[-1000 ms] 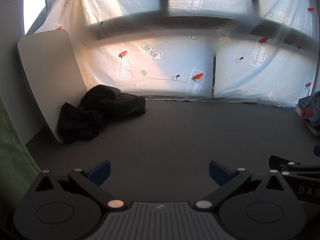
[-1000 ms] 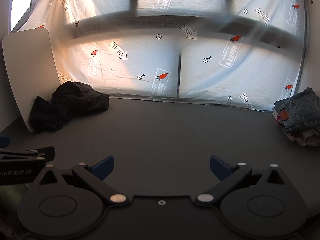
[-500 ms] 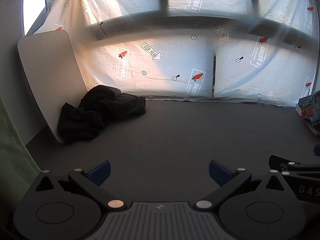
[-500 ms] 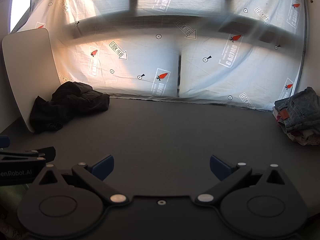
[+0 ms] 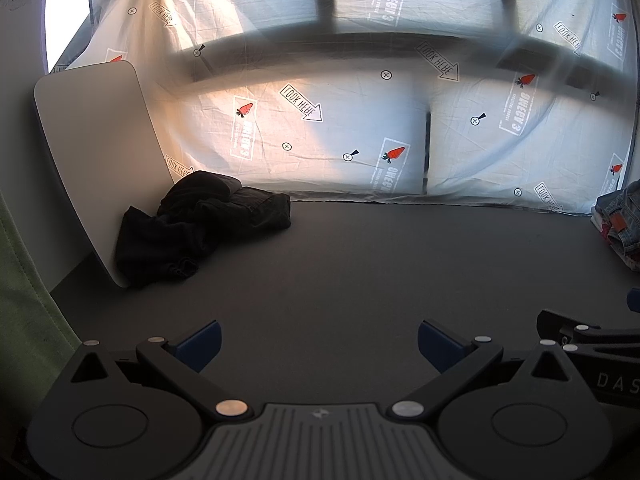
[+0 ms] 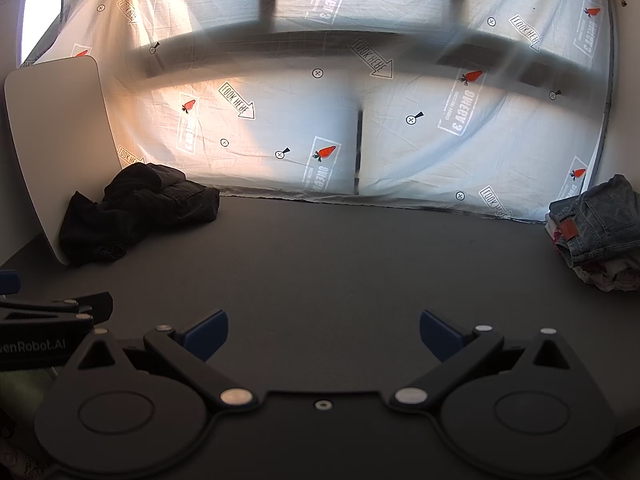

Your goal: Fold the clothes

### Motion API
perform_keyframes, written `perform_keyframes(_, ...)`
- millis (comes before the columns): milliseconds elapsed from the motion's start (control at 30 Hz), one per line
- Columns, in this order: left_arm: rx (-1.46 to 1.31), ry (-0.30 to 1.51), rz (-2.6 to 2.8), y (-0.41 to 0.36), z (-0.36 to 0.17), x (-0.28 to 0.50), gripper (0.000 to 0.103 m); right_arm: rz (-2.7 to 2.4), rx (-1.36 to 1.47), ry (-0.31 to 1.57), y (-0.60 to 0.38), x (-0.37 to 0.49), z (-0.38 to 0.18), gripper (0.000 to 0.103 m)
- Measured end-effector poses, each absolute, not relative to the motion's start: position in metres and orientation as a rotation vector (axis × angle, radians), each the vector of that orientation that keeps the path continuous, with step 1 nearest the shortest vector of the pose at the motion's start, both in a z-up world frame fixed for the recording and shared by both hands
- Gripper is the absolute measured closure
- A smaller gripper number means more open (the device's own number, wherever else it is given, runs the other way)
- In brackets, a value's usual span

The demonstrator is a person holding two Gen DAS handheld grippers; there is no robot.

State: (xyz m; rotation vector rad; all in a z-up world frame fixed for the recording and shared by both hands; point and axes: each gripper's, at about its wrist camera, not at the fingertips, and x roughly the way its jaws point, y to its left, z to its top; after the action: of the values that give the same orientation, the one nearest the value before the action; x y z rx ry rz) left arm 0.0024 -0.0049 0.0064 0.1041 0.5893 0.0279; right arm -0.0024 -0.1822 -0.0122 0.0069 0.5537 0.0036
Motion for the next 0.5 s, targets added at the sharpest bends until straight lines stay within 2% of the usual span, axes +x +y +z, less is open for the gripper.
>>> perform_keyframes(500,0.102,0.593,0.036,-0.0148,0.0078,0.0032,0.0,0.011,0.003,0.555,-0.1887,-0.0038,-0.0114,0.0)
